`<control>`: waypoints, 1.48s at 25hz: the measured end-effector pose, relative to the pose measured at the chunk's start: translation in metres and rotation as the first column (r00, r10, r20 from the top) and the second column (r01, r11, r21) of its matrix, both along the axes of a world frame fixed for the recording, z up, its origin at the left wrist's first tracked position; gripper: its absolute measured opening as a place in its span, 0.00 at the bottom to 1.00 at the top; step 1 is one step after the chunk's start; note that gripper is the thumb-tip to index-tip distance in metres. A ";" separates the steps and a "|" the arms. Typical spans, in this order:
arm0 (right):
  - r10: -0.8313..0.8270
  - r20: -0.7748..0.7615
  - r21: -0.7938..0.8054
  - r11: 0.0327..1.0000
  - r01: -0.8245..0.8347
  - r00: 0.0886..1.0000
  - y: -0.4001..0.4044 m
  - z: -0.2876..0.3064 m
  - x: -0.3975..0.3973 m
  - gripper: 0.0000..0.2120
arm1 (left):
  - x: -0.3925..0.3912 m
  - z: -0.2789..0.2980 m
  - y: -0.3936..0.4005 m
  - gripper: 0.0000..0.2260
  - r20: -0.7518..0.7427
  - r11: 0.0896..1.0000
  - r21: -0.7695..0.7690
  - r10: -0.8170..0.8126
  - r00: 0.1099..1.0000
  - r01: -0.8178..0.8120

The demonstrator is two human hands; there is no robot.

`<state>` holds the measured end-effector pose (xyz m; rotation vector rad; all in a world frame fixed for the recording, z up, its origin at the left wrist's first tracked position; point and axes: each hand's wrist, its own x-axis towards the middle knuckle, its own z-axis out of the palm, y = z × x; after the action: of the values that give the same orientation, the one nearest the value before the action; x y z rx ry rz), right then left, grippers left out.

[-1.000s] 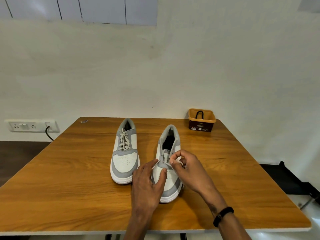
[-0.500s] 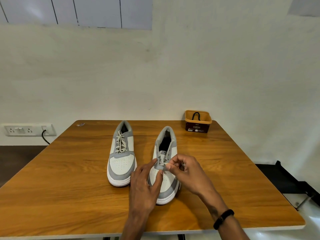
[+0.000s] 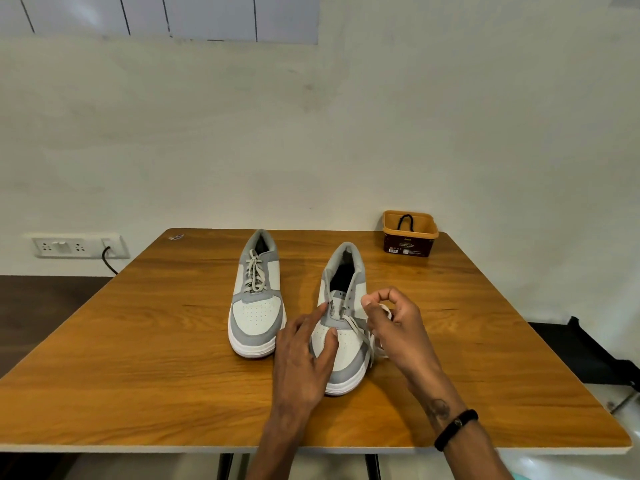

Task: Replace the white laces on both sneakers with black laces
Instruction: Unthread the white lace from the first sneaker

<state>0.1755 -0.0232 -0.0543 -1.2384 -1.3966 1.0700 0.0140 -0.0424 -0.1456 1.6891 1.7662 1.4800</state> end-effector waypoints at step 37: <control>0.004 -0.047 -0.136 0.991 -0.011 0.999 0.007 -0.028 0.024 0.04 | 0.012 0.006 -0.009 0.17 -0.314 0.996 0.024 -0.075 0.947 0.086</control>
<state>0.1993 -0.0159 -0.0824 -1.2982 -1.3122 1.2083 0.0259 -0.0513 -0.1399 2.0852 1.8012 1.2731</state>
